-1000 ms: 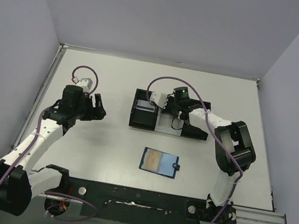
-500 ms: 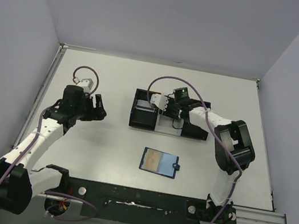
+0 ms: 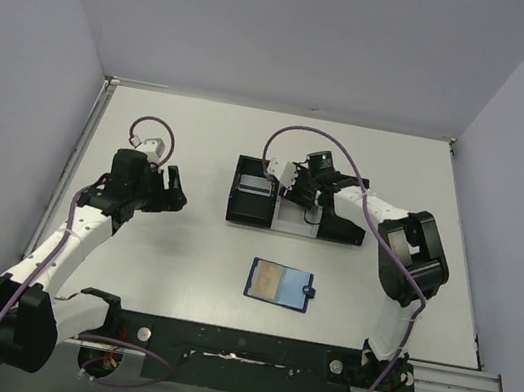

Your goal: Take the credit cards out of the card holder

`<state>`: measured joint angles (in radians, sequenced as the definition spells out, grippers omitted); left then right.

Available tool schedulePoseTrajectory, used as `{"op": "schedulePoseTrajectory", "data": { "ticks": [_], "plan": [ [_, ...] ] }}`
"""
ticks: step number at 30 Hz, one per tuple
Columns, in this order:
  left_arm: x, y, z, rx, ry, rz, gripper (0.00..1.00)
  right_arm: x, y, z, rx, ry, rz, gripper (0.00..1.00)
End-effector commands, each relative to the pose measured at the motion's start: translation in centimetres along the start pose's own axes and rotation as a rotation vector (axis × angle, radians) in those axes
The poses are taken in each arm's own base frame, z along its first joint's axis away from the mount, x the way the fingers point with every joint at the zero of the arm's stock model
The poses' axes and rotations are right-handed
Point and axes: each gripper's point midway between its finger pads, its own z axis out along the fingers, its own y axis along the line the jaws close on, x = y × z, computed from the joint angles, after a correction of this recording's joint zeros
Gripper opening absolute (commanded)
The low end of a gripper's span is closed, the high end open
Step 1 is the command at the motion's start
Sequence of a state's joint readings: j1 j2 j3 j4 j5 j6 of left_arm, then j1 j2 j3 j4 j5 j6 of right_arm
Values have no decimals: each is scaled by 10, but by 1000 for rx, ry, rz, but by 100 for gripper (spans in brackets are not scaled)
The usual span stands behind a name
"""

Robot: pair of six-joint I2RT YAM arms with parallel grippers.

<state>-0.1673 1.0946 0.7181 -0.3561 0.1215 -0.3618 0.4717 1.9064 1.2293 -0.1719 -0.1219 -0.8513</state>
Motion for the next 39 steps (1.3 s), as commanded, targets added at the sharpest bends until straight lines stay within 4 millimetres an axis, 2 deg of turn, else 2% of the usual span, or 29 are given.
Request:
{"op": "schedulePoseTrajectory", "data": {
  "ticks": [1, 9, 12, 14, 15, 16, 19, 22, 24, 25, 27, 32, 34, 38, 39],
  "plan": [
    [-17, -8, -4, 32, -50, 19, 73, -48, -56, -42, 173, -134, 36, 44],
    [-14, -11, -3, 51, -38, 21, 73, -65, -82, -87, 309, -191, 127, 49],
    [-15, -12, -4, 53, -40, 23, 73, -82, -92, -116, 382, -285, 278, 49],
    [-16, -11, -6, 50, -50, 24, 73, -92, -93, -142, 426, -376, 451, 56],
    [-18, -11, -8, 43, -60, 22, 73, -90, -90, -154, 455, -394, 539, 67],
    [-23, -9, -13, 25, -83, 16, 73, -81, -88, -162, 504, -374, 614, 70],
    [-38, -4, -27, -9, -186, 5, 73, -56, -80, -191, 626, -336, 868, 72],
    [-45, -5, -40, -7, -251, 3, 73, -37, -56, -200, 617, -324, 1136, 80],
    [-46, -5, -41, -6, -267, -3, 73, -23, -44, -207, 615, -270, 1264, 98],
    [-47, -5, -41, -13, -268, -4, 73, -11, -35, -208, 608, -217, 1323, 98],
    [-46, -2, -39, -31, -252, -6, 73, -1, -24, -208, 561, -216, 1440, 98],
    [-46, -1, -43, -46, -256, -8, 73, -15, 23, -198, 299, -327, 1581, 99],
    [-48, -3, -45, -38, -279, -11, 73, -25, 50, -192, 239, -291, 1605, 93],
    [-48, -1, -43, -54, -279, -25, 73, -26, 88, -177, 330, -133, 1630, 86],
    [-48, 1, -41, -64, -268, -29, 73, -28, 97, -171, 341, -105, 1632, 80]
  ]
}}
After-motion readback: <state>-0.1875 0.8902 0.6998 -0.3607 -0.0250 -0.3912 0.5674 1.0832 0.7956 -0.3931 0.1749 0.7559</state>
